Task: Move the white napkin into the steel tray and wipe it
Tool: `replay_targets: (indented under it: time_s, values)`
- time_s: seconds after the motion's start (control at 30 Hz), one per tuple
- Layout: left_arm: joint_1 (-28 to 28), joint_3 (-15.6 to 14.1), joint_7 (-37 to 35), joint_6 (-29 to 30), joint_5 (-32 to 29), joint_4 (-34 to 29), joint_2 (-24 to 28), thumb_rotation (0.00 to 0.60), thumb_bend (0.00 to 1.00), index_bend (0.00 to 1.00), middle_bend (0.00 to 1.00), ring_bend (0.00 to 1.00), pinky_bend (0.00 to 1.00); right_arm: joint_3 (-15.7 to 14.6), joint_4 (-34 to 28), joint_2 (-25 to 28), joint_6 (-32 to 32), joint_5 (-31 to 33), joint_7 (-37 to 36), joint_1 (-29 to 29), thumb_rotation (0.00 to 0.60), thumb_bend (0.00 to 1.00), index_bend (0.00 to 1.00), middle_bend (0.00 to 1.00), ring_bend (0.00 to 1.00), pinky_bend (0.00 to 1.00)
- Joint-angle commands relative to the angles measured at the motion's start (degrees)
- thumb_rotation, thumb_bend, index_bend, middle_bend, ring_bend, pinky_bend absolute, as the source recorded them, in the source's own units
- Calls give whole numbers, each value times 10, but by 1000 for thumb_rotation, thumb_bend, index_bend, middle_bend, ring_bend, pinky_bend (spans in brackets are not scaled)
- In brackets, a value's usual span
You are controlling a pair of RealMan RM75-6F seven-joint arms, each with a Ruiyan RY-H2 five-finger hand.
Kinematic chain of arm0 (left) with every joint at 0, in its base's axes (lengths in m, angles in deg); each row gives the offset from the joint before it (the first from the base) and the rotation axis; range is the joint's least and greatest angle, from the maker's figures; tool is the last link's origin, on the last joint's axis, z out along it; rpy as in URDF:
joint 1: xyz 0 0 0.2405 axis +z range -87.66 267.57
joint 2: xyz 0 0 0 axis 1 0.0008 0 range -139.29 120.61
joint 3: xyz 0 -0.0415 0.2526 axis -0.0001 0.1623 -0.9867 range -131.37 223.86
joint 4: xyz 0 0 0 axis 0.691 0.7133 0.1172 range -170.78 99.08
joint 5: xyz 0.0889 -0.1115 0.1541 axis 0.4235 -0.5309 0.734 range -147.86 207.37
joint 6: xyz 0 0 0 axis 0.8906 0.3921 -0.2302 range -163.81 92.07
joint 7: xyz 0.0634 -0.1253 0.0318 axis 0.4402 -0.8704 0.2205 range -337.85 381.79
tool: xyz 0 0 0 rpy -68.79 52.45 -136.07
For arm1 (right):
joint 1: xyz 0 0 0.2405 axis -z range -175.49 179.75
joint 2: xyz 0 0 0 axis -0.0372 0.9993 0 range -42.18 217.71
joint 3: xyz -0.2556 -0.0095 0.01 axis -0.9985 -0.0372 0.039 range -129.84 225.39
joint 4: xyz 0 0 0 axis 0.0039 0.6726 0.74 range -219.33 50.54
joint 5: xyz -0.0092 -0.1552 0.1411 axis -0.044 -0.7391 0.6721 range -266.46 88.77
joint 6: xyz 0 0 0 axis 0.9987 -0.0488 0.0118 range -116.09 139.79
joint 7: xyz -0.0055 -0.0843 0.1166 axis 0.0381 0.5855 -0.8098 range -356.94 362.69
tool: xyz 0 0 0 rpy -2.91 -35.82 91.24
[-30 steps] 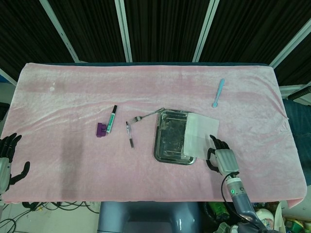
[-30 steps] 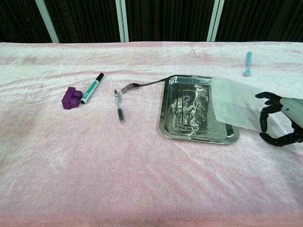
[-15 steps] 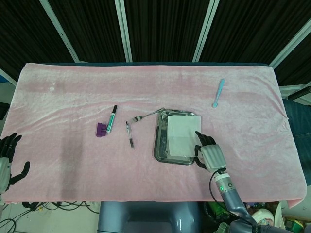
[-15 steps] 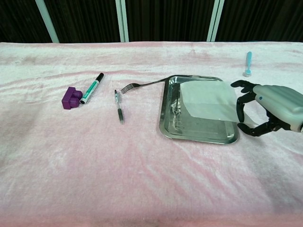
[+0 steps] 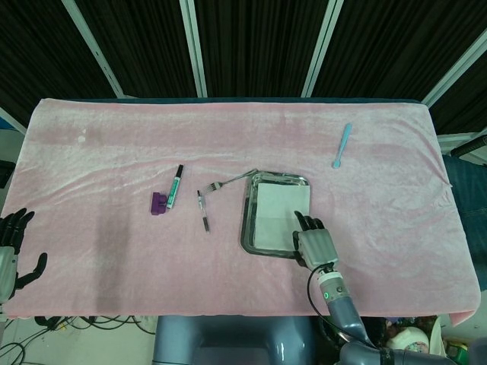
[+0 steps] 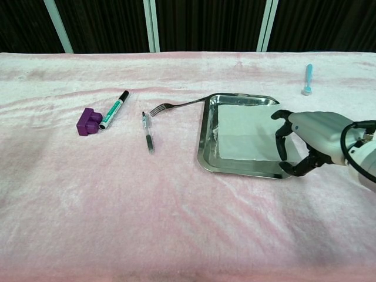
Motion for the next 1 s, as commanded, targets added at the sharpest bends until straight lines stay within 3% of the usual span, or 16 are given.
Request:
replay_targets:
  time_s: [0.03,0.57,1.0]
  values:
    - [0,0,0,0,0,0,0,600,407,91,30,0,0,14,-22,-19,-20,55,40,-24,600,351,689,63,127,165]
    - [-1,1,-2,-1,-2,0,1,600,408,91,30,0,0,27,-5,-39,-54,125,73,-70,600,355,689,63,127,165]
    - [-1,0,0,-2,-1,-1,1,600,407,91,30,0,0,7,-11,-14,-47,135,58,-81,600,357,689,62,127,165]
